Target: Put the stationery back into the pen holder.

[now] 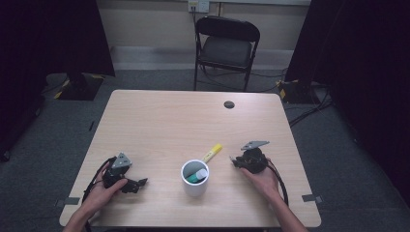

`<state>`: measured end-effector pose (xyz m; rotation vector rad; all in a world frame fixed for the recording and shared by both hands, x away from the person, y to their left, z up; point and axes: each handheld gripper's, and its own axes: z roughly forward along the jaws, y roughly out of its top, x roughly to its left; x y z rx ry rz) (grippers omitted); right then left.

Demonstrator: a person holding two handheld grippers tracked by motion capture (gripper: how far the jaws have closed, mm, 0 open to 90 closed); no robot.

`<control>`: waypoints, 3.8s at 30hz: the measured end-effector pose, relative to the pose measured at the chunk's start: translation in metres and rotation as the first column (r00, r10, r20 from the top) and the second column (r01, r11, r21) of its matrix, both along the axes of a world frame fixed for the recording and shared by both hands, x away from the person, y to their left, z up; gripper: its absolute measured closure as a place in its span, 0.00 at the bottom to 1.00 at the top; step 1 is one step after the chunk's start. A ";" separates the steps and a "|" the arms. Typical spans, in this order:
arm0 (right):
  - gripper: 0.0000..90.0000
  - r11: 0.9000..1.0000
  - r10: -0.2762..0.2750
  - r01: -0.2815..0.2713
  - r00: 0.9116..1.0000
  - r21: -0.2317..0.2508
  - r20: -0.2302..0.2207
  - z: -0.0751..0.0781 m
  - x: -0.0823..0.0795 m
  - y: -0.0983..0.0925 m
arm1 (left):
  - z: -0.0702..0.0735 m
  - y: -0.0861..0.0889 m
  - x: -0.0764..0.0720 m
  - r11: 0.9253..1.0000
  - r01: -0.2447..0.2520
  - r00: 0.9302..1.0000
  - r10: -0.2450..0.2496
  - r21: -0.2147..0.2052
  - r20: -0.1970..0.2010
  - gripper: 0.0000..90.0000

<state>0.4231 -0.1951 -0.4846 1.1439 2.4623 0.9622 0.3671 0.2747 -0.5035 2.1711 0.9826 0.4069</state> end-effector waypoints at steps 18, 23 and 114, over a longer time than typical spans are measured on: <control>0.89 1.000 -0.011 0.011 1.000 -0.010 0.005 0.000 0.002 -0.006 | 0.000 0.000 0.000 1.000 0.000 1.000 0.000 0.000 0.000 0.00; 0.90 1.000 -0.017 0.017 1.000 0.000 0.002 0.000 0.003 -0.006 | 0.000 0.000 0.000 1.000 0.000 1.000 0.000 0.000 0.000 0.00; 0.90 0.816 0.176 -0.327 0.926 0.476 0.335 0.130 -0.029 0.085 | 0.000 0.000 0.000 1.000 0.000 1.000 0.000 -0.001 0.000 0.00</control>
